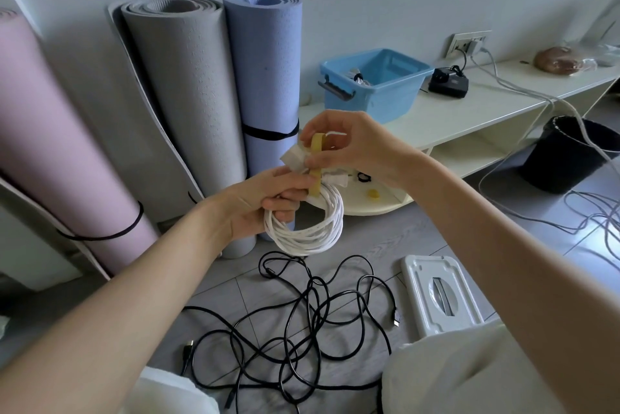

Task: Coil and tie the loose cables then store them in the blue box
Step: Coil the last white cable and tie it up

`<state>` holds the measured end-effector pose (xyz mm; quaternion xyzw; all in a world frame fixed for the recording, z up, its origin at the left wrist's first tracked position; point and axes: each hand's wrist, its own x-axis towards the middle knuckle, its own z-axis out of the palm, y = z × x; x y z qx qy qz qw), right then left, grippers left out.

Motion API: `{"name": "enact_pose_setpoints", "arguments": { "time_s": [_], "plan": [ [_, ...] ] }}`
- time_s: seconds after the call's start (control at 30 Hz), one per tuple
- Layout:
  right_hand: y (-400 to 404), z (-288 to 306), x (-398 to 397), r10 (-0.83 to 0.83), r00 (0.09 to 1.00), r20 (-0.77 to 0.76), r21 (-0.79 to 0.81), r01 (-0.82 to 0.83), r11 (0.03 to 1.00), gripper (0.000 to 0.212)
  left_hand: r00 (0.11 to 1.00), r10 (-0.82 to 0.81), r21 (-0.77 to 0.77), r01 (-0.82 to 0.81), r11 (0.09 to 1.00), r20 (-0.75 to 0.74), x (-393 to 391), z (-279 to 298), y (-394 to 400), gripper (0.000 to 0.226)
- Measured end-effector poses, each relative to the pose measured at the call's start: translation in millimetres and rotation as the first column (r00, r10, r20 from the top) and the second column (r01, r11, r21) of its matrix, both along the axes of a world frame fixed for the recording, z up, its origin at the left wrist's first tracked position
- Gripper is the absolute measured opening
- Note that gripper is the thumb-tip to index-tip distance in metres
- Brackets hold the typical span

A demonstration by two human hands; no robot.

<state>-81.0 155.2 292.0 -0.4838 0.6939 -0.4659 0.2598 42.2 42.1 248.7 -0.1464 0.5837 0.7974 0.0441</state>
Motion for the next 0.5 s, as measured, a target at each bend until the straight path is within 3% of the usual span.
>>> {"name": "enact_pose_setpoints", "arguments": {
  "time_s": [0.17, 0.27, 0.4, 0.5],
  "plan": [
    [-1, -7, 1, -0.09, 0.963, 0.252, -0.101, 0.119, 0.988, 0.044, 0.999, 0.018, 0.019, -0.017, 1.0, -0.051, 1, 0, -6, 0.02],
    [-2, -11, 2, -0.088, 0.872, 0.481, -0.11, 0.16, 0.981, 0.046, 0.997, 0.03, -0.012, -0.031, 0.999, -0.071, 1, 3, -6, 0.018],
    [-1, -12, -2, -0.069, 0.738, 0.671, -0.106, 0.187, 0.977, 0.024, 0.996, 0.05, -0.092, -0.058, 0.994, -0.078, 1, 8, -4, 0.024],
    [0, -11, -13, -0.112, 0.624, 0.773, -0.135, 0.334, 0.933, 0.017, 0.997, 0.063, -0.121, -0.069, 0.99, -0.054, 0, 9, -1, 0.038]
  ]
}}
